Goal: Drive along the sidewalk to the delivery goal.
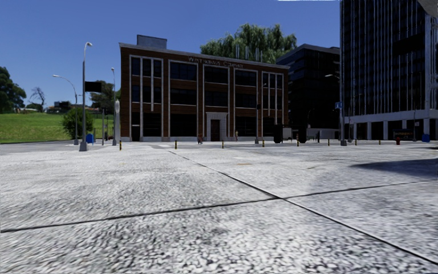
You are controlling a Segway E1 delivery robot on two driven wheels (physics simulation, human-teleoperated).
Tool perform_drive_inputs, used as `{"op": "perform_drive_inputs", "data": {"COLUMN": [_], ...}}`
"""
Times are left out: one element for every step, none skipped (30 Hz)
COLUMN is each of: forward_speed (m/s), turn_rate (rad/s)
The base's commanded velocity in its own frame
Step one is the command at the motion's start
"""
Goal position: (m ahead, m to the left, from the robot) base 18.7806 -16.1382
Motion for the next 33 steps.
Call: {"op": "perform_drive_inputs", "data": {"forward_speed": [1.98,1.98,1.98,1.98,1.98,1.98,1.98,1.98,1.98,1.98,1.98,1.98,1.98,1.98,1.98,1.98,1.98,1.98,1.98,1.98,1.98,1.98,1.98,1.98,1.98,1.98,1.98,1.98,1.98,1.98,1.98,1.98,1.98], "turn_rate": [-0.36,-0.37,-0.37,-0.38,-0.4,-0.4,-0.4,-0.4,-0.4,-0.4,-0.4,-0.4,-0.4,-0.4,-0.4,-0.41,-0.41,-0.41,-0.41,-0.41,-0.41,-0.41,-0.41,-0.41,-0.41,-0.41,-0.41,-0.41,-0.41,-0.41,-0.41,-0.41,-0.41]}}
